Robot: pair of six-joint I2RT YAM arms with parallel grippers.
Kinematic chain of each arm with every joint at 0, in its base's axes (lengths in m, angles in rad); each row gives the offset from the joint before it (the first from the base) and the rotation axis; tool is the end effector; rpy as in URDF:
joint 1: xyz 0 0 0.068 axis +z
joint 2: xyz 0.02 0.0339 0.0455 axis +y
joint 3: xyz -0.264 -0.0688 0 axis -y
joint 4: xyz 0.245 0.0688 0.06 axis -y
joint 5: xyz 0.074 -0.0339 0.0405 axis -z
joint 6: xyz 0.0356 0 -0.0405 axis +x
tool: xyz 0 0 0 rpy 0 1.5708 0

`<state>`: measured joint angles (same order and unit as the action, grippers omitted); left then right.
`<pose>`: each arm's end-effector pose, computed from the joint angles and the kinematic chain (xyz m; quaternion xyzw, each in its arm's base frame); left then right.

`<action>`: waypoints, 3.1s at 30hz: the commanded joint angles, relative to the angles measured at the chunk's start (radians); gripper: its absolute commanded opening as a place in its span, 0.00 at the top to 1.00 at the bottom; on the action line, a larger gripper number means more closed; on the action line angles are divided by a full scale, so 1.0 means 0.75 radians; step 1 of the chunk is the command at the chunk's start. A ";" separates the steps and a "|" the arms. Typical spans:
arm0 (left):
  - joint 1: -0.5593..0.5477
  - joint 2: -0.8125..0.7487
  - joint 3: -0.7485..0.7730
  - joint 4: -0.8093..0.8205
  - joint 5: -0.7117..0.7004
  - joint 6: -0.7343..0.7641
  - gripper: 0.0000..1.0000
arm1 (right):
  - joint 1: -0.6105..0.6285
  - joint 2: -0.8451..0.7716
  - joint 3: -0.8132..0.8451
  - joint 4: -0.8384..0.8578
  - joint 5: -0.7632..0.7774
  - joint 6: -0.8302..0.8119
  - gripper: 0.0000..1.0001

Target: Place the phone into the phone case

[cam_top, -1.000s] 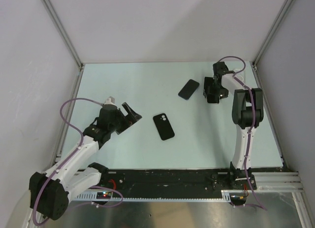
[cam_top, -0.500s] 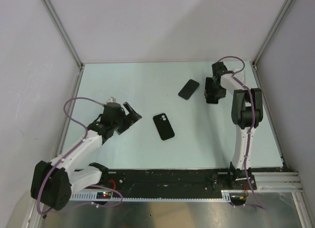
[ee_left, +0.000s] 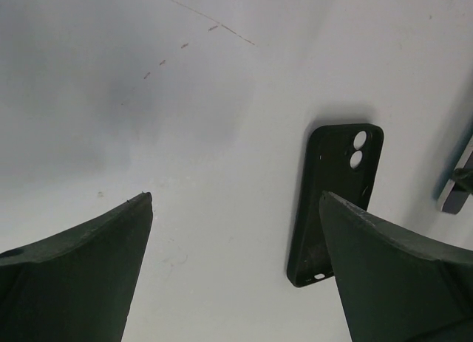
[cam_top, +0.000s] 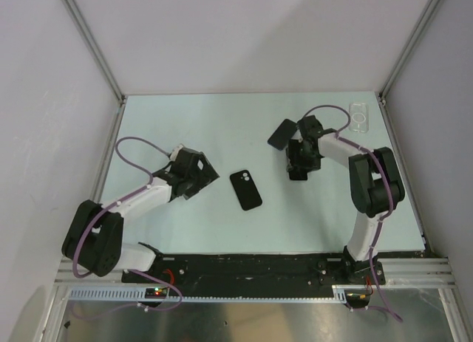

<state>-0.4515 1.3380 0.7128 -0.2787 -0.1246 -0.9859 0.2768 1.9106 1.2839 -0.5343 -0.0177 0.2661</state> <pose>0.2363 -0.1097 0.1897 -0.2687 0.9042 -0.1708 0.2846 0.3704 0.1059 0.1668 -0.0070 0.9790 0.0629 0.1937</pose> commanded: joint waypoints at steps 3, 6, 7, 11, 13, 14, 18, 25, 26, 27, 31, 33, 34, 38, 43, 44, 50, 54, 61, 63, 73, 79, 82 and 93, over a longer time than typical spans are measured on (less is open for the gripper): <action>-0.072 0.045 0.025 0.055 -0.062 -0.042 0.03 | 0.189 -0.136 -0.118 -0.070 -0.155 0.095 0.74; -0.103 0.058 0.016 0.058 -0.071 -0.056 0.03 | 0.259 -0.174 -0.135 -0.061 -0.180 0.116 0.74; -0.108 0.061 0.009 0.058 -0.074 -0.060 0.03 | 0.275 -0.186 -0.137 -0.060 -0.188 0.122 0.74; -0.123 0.063 -0.012 0.061 -0.080 -0.075 0.03 | 0.330 -0.233 -0.138 -0.052 -0.217 0.141 0.75; -0.126 0.061 -0.019 0.062 -0.083 -0.077 0.03 | 0.346 -0.255 -0.137 -0.043 -0.240 0.154 0.75; -0.127 0.060 -0.021 0.062 -0.084 -0.078 0.04 | 0.354 -0.267 -0.137 -0.037 -0.251 0.163 0.75; -0.129 0.060 -0.024 0.065 -0.082 -0.076 0.04 | 0.386 -0.288 -0.136 -0.016 -0.283 0.188 0.75; -0.131 0.087 -0.018 0.068 -0.073 -0.076 0.04 | 0.507 -0.254 -0.077 -0.034 -0.227 0.208 0.76; -0.131 0.088 -0.018 0.068 -0.073 -0.076 0.04 | 0.524 -0.245 -0.065 -0.040 -0.211 0.211 0.76; -0.132 0.089 -0.018 0.070 -0.074 -0.076 0.04 | 0.545 -0.237 -0.050 -0.049 -0.195 0.213 0.76; -0.132 0.083 -0.021 0.069 -0.078 -0.074 0.04 | 0.611 -0.211 0.006 -0.078 -0.111 0.214 0.76; -0.132 0.082 -0.023 0.068 -0.077 -0.074 0.04 | 0.636 -0.191 0.030 -0.095 -0.093 0.213 0.76; -0.132 0.082 -0.024 0.068 -0.077 -0.074 0.04 | 0.647 -0.181 0.041 -0.101 -0.086 0.212 0.76; -0.131 0.081 -0.024 0.069 -0.077 -0.074 0.04 | 0.682 -0.128 0.084 -0.131 -0.070 0.218 0.76; -0.131 0.079 -0.021 0.070 -0.073 -0.072 0.04 | 0.696 -0.061 0.117 -0.136 -0.079 0.229 0.76; -0.132 0.079 -0.020 0.068 -0.073 -0.070 0.04 | 0.696 -0.052 0.120 -0.135 -0.081 0.232 0.76; -0.132 0.091 -0.010 0.068 -0.065 -0.066 0.04 | 0.684 -0.010 0.143 -0.139 -0.103 0.248 0.75; -0.131 0.102 0.000 0.067 -0.059 -0.066 0.04 | 0.682 0.014 0.169 -0.158 -0.093 0.257 0.71; -0.131 0.104 0.002 0.069 -0.056 -0.063 0.05 | 0.681 0.040 0.217 -0.192 -0.035 0.276 0.53; -0.132 0.107 0.001 0.069 -0.054 -0.059 0.04 | 0.683 0.043 0.224 -0.192 -0.024 0.279 0.48; -0.130 0.103 -0.008 0.074 -0.032 -0.040 0.07 | 0.692 0.017 0.229 -0.185 0.009 0.277 0.17; -0.141 0.114 -0.008 0.086 -0.010 -0.034 0.07 | 0.690 -0.017 0.220 -0.167 0.001 0.278 0.10; -0.145 0.116 -0.012 0.090 0.001 -0.032 0.08 | 0.682 -0.067 0.199 -0.151 -0.002 0.287 0.10; -0.186 0.126 -0.019 0.106 0.043 -0.064 0.20 | 0.489 -0.177 0.103 0.030 -0.194 0.224 0.26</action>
<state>-0.5713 1.4235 0.6994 -0.2302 -0.1013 -1.0218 0.6933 1.7897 1.3865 -0.5961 -0.0940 0.4633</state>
